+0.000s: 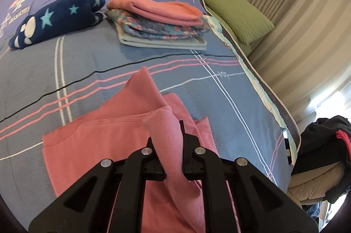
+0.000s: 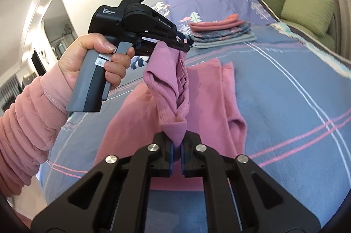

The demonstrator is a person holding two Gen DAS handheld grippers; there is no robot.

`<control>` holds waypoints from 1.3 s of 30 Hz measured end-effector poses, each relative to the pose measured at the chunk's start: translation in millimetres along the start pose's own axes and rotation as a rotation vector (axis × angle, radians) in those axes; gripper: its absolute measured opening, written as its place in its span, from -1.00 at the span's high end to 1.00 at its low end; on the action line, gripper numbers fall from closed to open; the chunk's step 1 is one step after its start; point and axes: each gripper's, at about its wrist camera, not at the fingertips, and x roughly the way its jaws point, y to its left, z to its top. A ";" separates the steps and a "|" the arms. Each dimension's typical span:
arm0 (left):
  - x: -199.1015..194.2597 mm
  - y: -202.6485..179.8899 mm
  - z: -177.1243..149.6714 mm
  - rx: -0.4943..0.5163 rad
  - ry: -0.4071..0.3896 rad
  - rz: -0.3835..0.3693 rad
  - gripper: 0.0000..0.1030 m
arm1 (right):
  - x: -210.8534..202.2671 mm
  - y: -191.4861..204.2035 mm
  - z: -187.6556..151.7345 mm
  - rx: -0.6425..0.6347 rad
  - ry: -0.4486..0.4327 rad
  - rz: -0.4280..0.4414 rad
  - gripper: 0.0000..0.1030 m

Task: Fold small clothes
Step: 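Lift the folded pink shirt off the sheet with both tools, then open both tools and release the folded pink shirt onto the sheet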

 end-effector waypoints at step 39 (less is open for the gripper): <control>-36.3 -7.9 -60.2 0.140 -0.122 0.126 -0.15 | -4.2 -48.0 -19.0 0.243 0.112 0.056 0.90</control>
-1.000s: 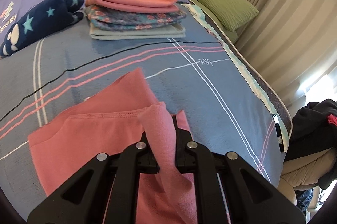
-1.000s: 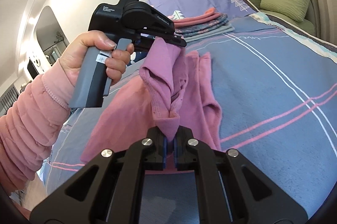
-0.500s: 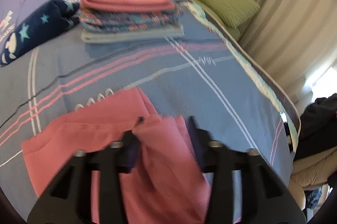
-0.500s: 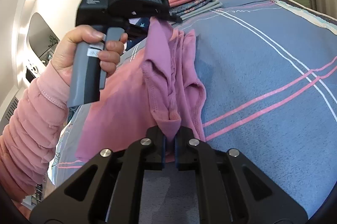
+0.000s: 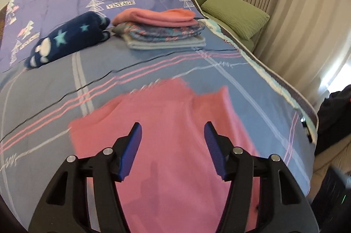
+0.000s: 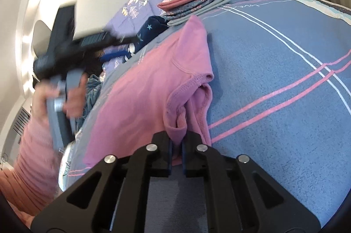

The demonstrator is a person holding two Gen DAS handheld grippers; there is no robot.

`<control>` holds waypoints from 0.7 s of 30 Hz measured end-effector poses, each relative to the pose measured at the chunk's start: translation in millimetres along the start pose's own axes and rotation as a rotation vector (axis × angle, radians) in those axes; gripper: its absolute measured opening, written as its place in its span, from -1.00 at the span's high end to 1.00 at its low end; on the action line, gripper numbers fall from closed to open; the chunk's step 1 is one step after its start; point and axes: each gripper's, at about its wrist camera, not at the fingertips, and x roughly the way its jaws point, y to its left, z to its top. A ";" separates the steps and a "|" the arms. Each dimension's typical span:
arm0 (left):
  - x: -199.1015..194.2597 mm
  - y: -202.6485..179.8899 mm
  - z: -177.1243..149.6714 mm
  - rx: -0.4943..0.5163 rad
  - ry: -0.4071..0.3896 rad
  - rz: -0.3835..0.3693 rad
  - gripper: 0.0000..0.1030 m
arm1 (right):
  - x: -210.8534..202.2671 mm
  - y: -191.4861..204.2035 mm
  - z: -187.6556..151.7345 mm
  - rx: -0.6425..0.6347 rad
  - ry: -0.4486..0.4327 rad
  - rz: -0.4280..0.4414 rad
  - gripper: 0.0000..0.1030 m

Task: Fold small clothes
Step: 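Open both tools and release the folded pink shirt onto the sheet, then move both open tools to the folded shirt's edge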

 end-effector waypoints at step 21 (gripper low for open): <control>-87.9 -25.3 -179.4 0.228 0.001 0.127 -0.49 | -25.4 -16.9 -2.1 0.072 0.015 -0.033 0.56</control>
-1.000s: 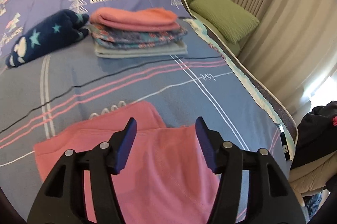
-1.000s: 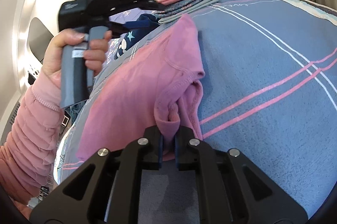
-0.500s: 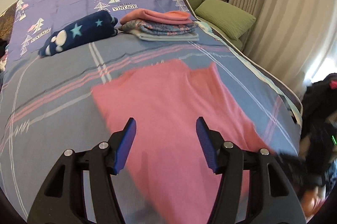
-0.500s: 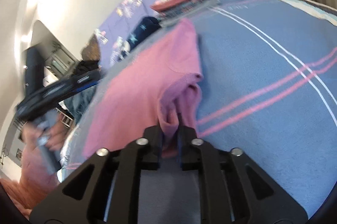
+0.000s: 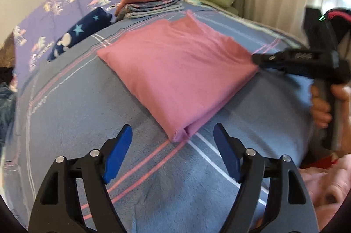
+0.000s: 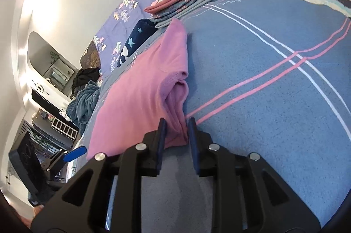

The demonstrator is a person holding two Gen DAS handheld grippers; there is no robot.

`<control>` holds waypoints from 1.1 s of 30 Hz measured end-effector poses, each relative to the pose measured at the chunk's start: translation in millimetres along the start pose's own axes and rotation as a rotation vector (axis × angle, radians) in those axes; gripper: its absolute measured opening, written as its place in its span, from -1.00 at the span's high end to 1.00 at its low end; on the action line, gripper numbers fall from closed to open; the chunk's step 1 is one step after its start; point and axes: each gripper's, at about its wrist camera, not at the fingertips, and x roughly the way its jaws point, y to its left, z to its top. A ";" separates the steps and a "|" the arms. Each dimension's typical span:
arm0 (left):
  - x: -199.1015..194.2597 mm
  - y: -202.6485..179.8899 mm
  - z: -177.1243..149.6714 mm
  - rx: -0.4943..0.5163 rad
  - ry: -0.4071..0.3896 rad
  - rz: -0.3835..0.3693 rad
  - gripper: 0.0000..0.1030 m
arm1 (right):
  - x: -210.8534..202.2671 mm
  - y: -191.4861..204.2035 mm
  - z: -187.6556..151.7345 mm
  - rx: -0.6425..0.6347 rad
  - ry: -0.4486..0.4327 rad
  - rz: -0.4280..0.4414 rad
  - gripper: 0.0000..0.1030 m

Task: Fold small clothes
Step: 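Move both open tools to the folded shirt's edge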

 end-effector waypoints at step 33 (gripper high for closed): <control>33.1 13.6 -1.8 -0.172 -0.015 0.282 -0.55 | 20.6 17.7 -5.7 -0.139 -0.013 -0.166 0.36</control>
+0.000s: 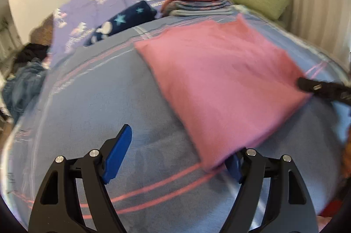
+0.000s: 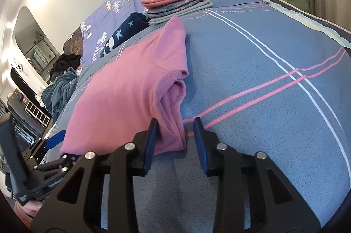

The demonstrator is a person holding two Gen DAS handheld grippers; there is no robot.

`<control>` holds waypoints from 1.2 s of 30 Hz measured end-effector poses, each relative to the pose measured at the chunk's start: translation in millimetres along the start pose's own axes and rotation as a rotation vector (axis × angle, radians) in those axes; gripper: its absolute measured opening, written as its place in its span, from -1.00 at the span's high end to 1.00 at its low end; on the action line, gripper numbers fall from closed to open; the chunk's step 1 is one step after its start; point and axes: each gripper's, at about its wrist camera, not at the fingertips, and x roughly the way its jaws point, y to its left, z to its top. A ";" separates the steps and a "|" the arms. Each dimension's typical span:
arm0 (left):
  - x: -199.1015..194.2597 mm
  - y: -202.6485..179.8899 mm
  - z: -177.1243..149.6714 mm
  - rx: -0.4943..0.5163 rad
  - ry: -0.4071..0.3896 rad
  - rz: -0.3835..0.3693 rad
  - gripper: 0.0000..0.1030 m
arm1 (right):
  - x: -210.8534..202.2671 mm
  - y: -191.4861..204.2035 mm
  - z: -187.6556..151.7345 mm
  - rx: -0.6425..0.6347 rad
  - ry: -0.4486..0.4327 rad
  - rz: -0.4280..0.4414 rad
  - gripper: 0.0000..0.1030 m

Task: Fold small clothes
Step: 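Move both open tools to the folded shirt's edge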

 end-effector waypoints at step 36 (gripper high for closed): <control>1.2 10.2 20.7 -0.069 0.009 -0.381 0.29 | 27.3 15.5 37.0 -0.060 0.063 0.066 0.86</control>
